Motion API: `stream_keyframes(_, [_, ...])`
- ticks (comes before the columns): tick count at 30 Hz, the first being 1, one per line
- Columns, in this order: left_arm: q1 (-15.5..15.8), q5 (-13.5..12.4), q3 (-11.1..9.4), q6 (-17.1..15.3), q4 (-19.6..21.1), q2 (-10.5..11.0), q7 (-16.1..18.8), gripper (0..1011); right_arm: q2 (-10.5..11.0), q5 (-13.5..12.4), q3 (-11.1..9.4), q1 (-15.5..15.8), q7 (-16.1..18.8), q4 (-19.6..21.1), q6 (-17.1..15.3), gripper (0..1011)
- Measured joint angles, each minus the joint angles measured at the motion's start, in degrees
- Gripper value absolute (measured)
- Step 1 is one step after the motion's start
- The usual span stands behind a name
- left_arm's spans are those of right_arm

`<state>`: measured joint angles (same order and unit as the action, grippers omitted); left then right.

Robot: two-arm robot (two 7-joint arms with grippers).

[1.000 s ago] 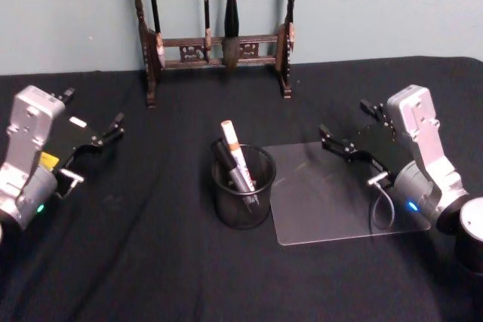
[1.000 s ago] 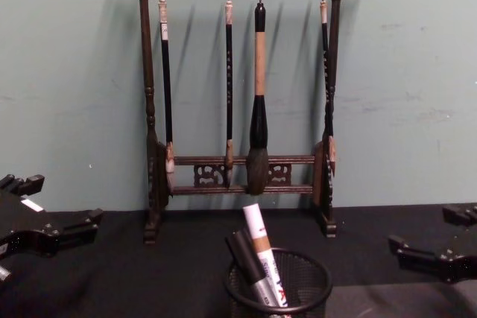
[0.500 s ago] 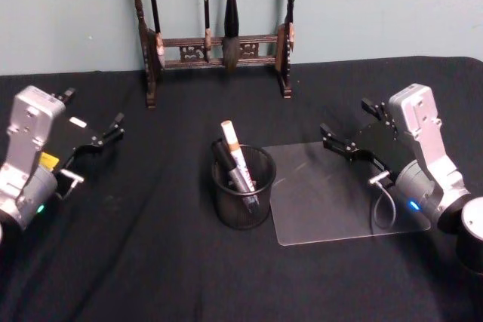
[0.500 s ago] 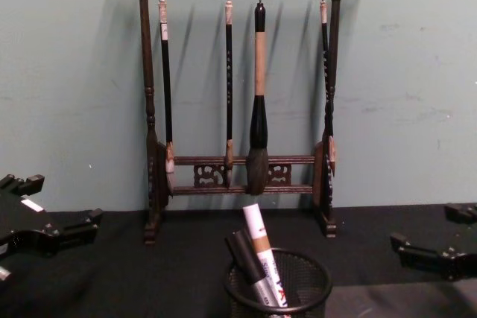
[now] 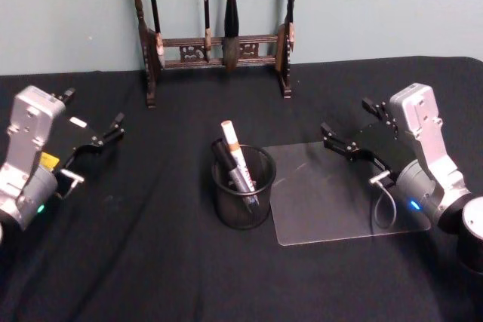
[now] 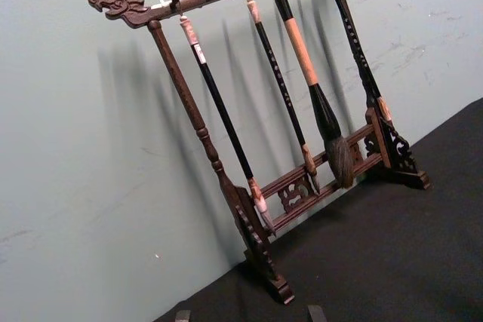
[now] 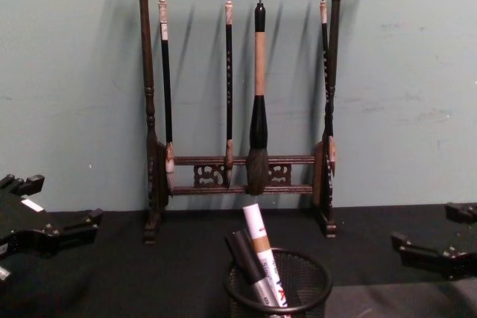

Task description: Pick up the water-based marker from the table and place it into the pen holder.

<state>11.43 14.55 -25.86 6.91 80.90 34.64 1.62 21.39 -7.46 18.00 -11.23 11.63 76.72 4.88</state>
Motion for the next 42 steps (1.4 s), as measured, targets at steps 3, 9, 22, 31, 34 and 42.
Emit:
stream_keyframes(3, [0.0,0.0,0.0,0.0,0.0,0.0,0.0,1001,0.01,-0.01,0.0,0.0,0.0,0.02,-0.01,1002])
stream_keyframes(9, [0.0,0.0,0.0,0.0,0.0,0.0,0.0,1001,0.03,-0.05,0.0,0.0,0.0,0.03,-0.01,1002])
stream_keyframes(22, [0.0,0.0,0.0,0.0,0.0,0.0,0.0,1001,0.03,-0.08,0.0,0.0,0.0,0.03,-0.01,1003])
stream_keyframes(31, [0.0,0.0,0.0,0.0,0.0,0.0,0.0,1001,0.03,-0.08,0.0,0.0,0.0,0.03,-0.01,1003])
stream_keyframes(34, [0.0,0.0,0.0,0.0,0.0,0.0,0.0,1001,0.03,-0.08,0.0,0.0,0.0,0.03,-0.01,1002])
stream_keyframes(42, [0.0,0.0,0.0,0.0,0.0,0.0,0.0,1001,0.03,-0.08,0.0,0.0,0.0,0.03,-0.01,1002])
